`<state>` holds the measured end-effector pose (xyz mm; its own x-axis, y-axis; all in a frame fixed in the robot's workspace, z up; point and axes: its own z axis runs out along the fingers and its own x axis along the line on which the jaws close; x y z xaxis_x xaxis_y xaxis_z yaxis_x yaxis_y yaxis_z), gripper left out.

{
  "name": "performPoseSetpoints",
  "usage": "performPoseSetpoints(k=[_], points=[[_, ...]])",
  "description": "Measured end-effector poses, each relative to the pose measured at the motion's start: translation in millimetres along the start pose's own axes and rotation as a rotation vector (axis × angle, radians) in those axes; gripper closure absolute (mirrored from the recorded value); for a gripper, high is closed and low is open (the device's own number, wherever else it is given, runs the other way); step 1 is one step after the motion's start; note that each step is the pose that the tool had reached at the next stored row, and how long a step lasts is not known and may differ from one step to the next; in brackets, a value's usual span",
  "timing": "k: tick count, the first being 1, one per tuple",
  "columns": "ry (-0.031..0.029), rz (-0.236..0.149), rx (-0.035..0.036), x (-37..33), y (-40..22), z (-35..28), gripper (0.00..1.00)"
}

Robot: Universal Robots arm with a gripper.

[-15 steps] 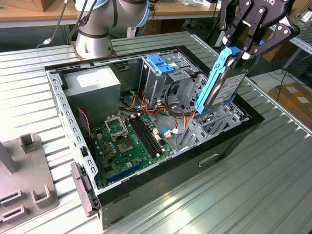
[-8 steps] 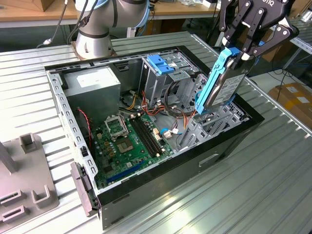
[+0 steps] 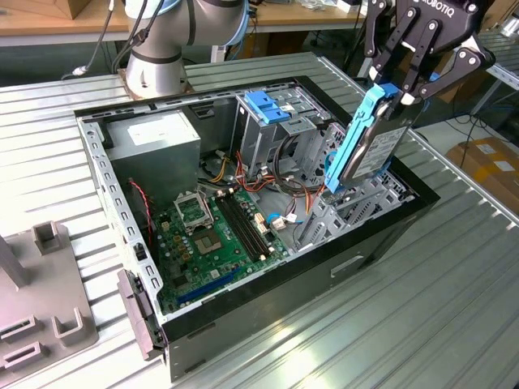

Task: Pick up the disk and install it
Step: 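Pick up the disk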

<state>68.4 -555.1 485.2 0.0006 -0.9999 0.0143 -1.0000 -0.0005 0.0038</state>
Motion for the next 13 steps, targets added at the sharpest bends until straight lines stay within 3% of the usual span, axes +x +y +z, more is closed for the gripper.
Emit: performPoseSetpoints(k=[13], points=[[0.0,0.001,-0.0001,1.5,-6.2,15.6,0.64]])
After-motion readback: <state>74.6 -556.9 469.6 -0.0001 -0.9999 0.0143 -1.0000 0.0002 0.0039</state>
